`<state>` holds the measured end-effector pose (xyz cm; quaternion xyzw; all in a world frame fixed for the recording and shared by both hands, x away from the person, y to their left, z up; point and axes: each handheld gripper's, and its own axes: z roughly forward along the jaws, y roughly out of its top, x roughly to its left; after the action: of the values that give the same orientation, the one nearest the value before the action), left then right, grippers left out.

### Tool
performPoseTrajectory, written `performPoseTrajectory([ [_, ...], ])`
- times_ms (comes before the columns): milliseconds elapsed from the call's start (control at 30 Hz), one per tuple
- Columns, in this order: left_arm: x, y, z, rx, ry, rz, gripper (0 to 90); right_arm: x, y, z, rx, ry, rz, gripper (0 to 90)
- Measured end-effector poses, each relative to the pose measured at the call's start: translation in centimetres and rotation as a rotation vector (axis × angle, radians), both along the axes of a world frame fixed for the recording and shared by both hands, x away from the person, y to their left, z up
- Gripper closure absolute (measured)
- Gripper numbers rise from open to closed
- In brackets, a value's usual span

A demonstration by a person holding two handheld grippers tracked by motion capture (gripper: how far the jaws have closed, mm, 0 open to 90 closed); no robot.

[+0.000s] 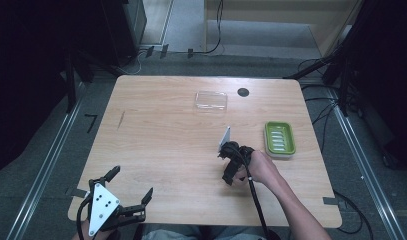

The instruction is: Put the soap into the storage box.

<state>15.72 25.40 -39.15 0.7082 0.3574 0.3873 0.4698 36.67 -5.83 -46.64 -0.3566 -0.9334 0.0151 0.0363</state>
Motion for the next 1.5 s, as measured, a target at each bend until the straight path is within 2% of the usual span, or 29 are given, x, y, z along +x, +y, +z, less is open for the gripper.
performPoseTrajectory([
  [67, 0.0, -0.01, -0.01, 0.0, 0.0, 0.0, 0.0, 0.02, -0.01, -0.06, 0.002, 0.0, 0.0, 14.5],
  [267, -0.02, 0.01, 0.01, 0.0, 0.0, 0.001, 0.0, -0.02, 0.13, -0.02, -0.011, -0.013, -0.004, 19.4],
  [567, -0.03, 0.02, 0.01, -0.002, -0.002, -0.002, 0.0, 0.03, 0.19, 0.03, -0.012, -0.031, -0.017, 22.8],
  [700, -0.06, 0.02, 0.01, -0.003, -0.004, -0.001, 0.0, -0.05, 0.18, 0.19, -0.015, -0.039, -0.014, 32.1],
  [1233, -0.08, 0.02, 0.01, -0.001, -0.005, -0.002, 0.0, 0.04, 0.26, 0.27, -0.03, -0.035, 0.044, 33.1],
  [1500, -0.08, 0.05, 0.01, -0.005, -0.006, 0.0, 0.0, 0.1, 0.1, 0.59, -0.026, -0.024, 0.044, 33.2],
])
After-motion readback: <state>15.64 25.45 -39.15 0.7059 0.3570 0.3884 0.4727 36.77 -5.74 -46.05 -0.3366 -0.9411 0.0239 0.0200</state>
